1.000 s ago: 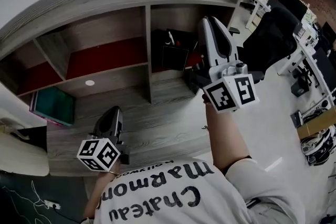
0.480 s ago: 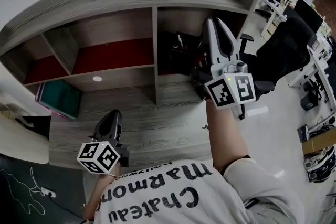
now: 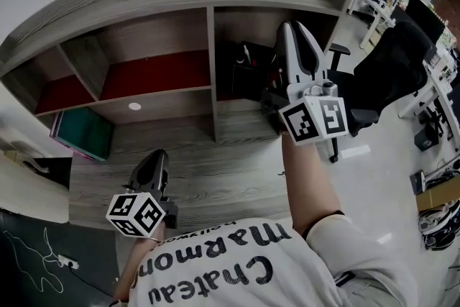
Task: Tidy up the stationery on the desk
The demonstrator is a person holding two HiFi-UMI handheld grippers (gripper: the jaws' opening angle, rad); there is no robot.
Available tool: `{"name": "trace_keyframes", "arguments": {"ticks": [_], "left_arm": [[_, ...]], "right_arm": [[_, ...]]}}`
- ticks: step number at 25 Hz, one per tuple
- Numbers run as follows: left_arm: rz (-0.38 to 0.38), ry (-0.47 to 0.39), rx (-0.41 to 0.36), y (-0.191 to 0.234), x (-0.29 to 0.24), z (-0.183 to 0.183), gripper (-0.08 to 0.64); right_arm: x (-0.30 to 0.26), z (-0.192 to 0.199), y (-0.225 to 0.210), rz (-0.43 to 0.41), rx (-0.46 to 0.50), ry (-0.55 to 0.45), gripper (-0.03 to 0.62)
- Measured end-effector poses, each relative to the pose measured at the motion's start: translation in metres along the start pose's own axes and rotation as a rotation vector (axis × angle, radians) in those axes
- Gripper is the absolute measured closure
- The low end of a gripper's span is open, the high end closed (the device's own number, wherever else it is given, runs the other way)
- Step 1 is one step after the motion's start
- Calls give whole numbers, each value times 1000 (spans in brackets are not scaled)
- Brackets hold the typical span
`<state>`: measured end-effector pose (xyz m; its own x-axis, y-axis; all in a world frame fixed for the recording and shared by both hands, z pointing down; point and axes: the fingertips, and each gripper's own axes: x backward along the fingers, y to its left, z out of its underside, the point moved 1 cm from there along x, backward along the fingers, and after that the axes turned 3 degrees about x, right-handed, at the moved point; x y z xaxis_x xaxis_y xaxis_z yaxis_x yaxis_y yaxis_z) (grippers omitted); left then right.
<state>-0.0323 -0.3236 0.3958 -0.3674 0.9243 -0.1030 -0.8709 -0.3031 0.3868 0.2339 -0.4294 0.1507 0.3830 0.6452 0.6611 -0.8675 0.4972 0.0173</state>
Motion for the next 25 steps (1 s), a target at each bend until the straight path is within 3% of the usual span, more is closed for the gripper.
{"name": "trace_keyframes", "arguments": {"ticks": [25], "left_arm": [[22, -3, 12, 1, -5, 1, 545]], "right_arm": [[24, 56, 2, 20, -4, 178, 525]]}}
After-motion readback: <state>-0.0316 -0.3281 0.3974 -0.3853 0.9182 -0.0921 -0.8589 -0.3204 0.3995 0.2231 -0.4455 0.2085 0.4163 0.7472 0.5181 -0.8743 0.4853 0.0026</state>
